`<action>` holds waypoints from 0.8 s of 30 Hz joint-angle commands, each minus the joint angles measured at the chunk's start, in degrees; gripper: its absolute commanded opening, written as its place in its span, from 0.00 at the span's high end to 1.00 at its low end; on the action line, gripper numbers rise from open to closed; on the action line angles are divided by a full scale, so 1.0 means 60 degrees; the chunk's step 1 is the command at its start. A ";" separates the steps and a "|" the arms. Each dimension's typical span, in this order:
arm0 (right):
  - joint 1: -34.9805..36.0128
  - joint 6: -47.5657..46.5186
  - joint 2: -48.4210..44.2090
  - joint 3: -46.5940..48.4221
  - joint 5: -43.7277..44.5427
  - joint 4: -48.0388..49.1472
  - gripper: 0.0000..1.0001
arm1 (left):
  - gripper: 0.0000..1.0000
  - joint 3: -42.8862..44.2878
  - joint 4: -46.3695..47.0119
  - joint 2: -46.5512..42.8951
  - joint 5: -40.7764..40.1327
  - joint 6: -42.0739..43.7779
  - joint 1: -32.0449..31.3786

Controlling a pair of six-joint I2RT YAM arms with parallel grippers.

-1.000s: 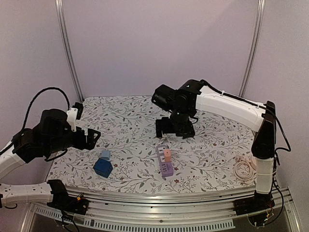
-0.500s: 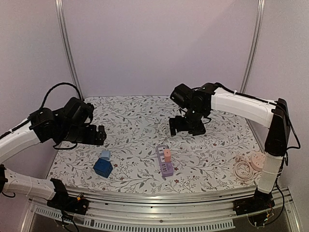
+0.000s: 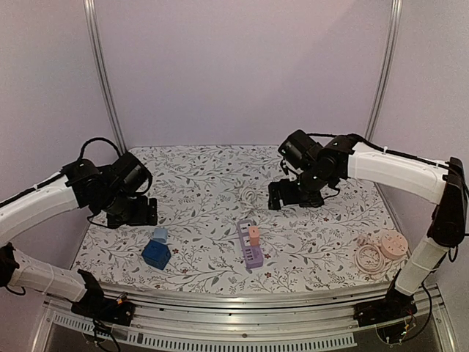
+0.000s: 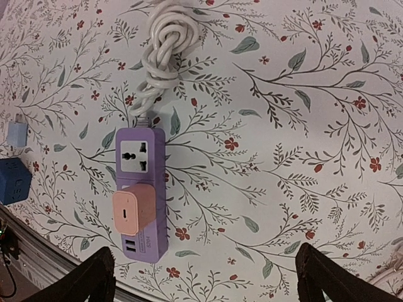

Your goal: Insert the plug

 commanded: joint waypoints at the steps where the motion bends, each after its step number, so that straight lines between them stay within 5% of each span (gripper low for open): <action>1: -0.0095 -0.0204 -0.0404 -0.0358 0.0384 0.0385 0.01 | 0.09 -0.0243 -0.0133 0.0456 0.0548 0.0313 0.0459; 24: -0.0468 -0.0156 0.0353 0.0746 0.0498 0.0116 0.01 | 0.25 0.1176 0.1010 0.5693 0.2504 0.4331 0.2191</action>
